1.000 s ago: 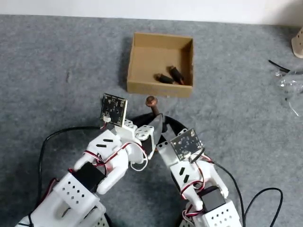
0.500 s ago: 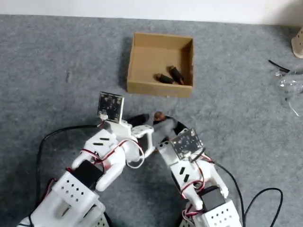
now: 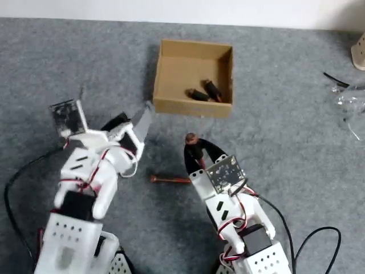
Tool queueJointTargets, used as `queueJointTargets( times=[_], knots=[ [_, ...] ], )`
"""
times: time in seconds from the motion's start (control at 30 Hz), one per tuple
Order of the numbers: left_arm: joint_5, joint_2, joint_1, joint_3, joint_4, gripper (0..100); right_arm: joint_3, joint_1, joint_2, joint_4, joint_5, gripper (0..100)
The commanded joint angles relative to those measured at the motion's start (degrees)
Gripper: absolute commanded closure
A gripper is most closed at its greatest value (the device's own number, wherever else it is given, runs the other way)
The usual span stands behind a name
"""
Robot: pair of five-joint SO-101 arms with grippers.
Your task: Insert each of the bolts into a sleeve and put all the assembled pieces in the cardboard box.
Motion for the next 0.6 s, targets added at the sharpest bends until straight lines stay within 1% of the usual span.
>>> queueJointTargets(
  times=[0.0, 0.03, 0.1, 0.17, 0.23, 0.33, 0.37, 0.4, 0.57],
  knots=[
    [0.53, -9.54, 1.27, 5.14, -0.35, 89, 3.65, 0.84, -1.1, -2.33, 0.7, 99.5],
    [-1.05, -11.56, 2.42, 7.25, -1.32, 92, 3.65, 0.84, -1.1, -2.33, 0.7, 99.5],
    [-7.56, -14.81, 3.74, 11.65, -5.19, 100, 3.65, 0.84, -1.01, -2.33, 0.7, 99.5],
    [-16.09, -18.15, 5.14, 15.43, -8.09, 99, 4.53, 0.84, -1.01, -2.51, 0.7, 99.5],
    [-26.64, -20.7, 5.05, 18.15, -7.38, 100, 5.76, 0.84, -1.01, -2.51, 0.7, 99.5],
    [-43.69, -23.43, 1.98, 22.81, -5.1, 99, 6.02, 0.84, -1.01, -2.33, 0.7, 99.5],
    [-47.82, -24.31, 0.66, 24.66, -5.19, 99, 6.02, 0.92, -1.01, -2.33, 0.53, 99.5],
    [-49.76, -25.01, -0.4, 26.33, -5.27, 99, 6.02, 1.27, -0.92, -2.33, 0.44, 99.5],
    [-49.93, -28.79, -8.57, 30.99, -4.92, 99, 5.93, 2.51, -0.92, -2.33, 0.35, 99.5]
  ],
)
